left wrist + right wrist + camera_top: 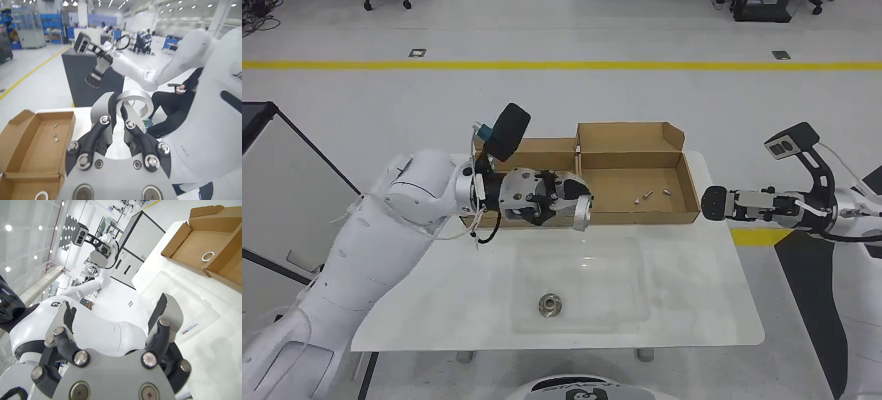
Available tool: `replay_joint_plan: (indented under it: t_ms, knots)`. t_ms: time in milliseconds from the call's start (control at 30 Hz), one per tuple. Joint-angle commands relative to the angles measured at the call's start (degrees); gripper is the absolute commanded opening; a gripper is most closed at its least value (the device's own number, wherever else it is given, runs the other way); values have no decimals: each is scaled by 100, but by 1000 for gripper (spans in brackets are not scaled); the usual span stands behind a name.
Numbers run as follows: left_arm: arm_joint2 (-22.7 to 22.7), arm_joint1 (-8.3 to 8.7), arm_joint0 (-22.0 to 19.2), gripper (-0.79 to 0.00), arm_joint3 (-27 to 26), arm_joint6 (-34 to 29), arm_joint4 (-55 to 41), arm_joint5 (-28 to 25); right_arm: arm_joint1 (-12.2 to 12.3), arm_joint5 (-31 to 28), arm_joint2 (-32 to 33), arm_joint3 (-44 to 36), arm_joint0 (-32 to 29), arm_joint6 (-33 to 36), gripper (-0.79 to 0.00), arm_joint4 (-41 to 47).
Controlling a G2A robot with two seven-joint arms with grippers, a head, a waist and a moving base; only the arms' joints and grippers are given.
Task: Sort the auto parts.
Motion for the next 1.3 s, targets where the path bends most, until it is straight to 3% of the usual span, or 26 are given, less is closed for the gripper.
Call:
replay_joint_plan:
  t_ms: [0, 200, 700, 1033, 1267]
  knots:
    - [1, -27, -6, -785, -20, 196, -206, -45, 0, 0, 0, 0, 0, 0, 0, 0]
    - [-142, -109, 92, -785, -132, 582, -571, -45, 0, 0, 0, 0, 0, 0, 0, 0]
    - [-231, -118, 115, -785, -103, 486, -415, -22, 0, 0, 0, 0, 0, 0, 0, 0]
    - [-320, -330, 415, -785, -593, 1984, -928, -45, 0, 0, 0, 0, 0, 0, 0, 0]
    - [-341, -591, 561, -785, -855, 2479, -1871, -45, 0, 0, 0, 0, 0, 0, 0, 0]
